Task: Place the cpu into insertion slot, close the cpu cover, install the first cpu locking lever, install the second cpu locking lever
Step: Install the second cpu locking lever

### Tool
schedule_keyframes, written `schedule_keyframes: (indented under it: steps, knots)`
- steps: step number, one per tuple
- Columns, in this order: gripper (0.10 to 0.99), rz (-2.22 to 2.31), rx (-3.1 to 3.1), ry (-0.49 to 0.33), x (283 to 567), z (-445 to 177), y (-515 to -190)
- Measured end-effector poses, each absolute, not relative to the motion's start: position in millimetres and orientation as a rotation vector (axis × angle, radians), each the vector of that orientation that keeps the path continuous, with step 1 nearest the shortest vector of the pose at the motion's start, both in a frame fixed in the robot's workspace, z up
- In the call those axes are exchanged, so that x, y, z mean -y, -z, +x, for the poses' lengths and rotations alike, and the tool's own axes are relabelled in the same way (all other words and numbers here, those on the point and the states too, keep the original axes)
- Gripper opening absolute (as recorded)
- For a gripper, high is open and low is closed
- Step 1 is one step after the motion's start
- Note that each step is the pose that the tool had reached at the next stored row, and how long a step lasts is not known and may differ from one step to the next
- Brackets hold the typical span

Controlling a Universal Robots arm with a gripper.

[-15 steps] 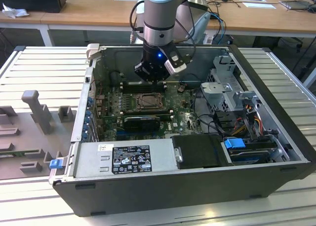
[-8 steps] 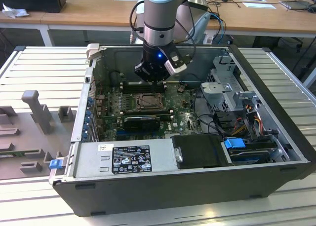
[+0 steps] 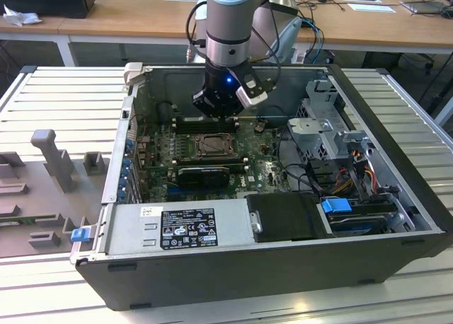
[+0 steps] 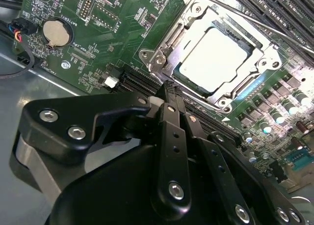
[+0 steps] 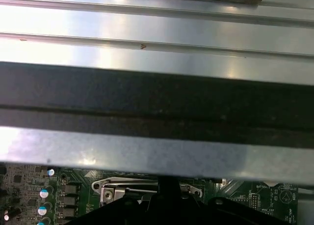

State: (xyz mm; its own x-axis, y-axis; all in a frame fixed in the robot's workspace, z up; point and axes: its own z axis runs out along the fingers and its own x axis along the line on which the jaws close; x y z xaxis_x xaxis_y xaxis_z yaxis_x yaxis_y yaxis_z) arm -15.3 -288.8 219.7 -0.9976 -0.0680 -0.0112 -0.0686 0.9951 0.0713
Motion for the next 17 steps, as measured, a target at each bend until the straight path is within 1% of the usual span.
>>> schedule_keyframes:
  steps: [9,14,17]
  knots:
    - [0.106,-0.107,-3.129,-0.112,294,-15,-230]
    - [0.106,-0.107,-3.129,-0.112,314,-15,-230]
    - [0.106,-0.107,-3.129,-0.112,317,-15,-233]
